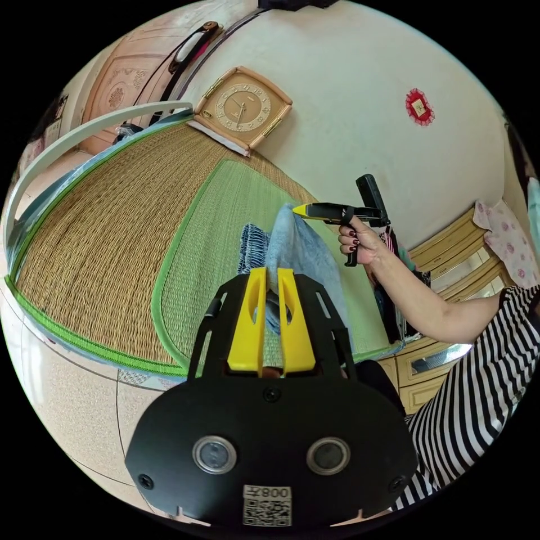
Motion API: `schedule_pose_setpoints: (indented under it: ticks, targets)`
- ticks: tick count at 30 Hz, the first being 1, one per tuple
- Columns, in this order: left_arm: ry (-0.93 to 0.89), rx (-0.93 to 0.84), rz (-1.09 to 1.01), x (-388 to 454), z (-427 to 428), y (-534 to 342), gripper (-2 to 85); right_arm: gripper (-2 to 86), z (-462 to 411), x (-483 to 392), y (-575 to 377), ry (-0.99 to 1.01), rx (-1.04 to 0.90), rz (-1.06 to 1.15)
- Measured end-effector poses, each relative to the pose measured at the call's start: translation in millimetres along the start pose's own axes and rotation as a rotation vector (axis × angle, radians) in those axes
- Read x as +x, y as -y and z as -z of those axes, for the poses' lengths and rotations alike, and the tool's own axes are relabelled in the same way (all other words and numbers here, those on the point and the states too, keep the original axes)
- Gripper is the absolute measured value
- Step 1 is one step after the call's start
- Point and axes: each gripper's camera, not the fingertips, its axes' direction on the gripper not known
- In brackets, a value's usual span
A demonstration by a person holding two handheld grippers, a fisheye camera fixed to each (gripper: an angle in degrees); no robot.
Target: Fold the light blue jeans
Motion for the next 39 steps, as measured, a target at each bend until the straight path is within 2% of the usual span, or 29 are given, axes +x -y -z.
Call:
schedule_pose_setpoints:
  ticks: [3, 7, 13, 16, 20, 24, 28, 33, 36, 39]
  targets:
    - [0.028, 0.012, 0.033, 0, 0, -5, 4.2, 0.4, -3, -9, 9, -0.010, -0.004, 0.017]
    - [0.091, -0.060, 0.121, -12, -20, -12, 4.5, 0.3, -52, 5, 20, -0.085, -0.136, -0.041]
    - [0.191, 0.075, -0.016, 32, -6, -13, 1.6, 0.4, -43, 9, 15, -0.081, -0.055, -0.047]
    - [0.176, -0.018, -0.083, 47, -29, -11, 0.6, 0.4, -30, 11, 7, -0.043, 0.016, -0.056]
    - [0.287, -0.189, -0.082, 48, -69, -14, 0.2, 0.2, -11, 6, -8, -0.017, 0.120, -0.048]
    - [0.258, -0.156, -0.049, 48, -72, -16, 0.0, 0.1, -18, -1, -8, 0.000, 0.113, 0.006]
    - [0.246, -0.150, -0.035, 49, -78, -14, 0.1, 0.1, -80, 9, 11, -0.152, -0.107, -0.011]
    - [0.211, -0.169, -0.048, 53, -81, -7, 0.1, 0.1, -81, 17, 22, -0.114, -0.117, -0.042]
    - [0.169, -0.107, -0.100, 66, -77, -5, 0.1, 0.0, -56, 19, 10, -0.077, -0.055, -0.038]
    - [0.173, -0.165, -0.113, 67, -91, -2, 0.1, 0.0, -17, 16, -28, -0.025, 0.026, -0.012]
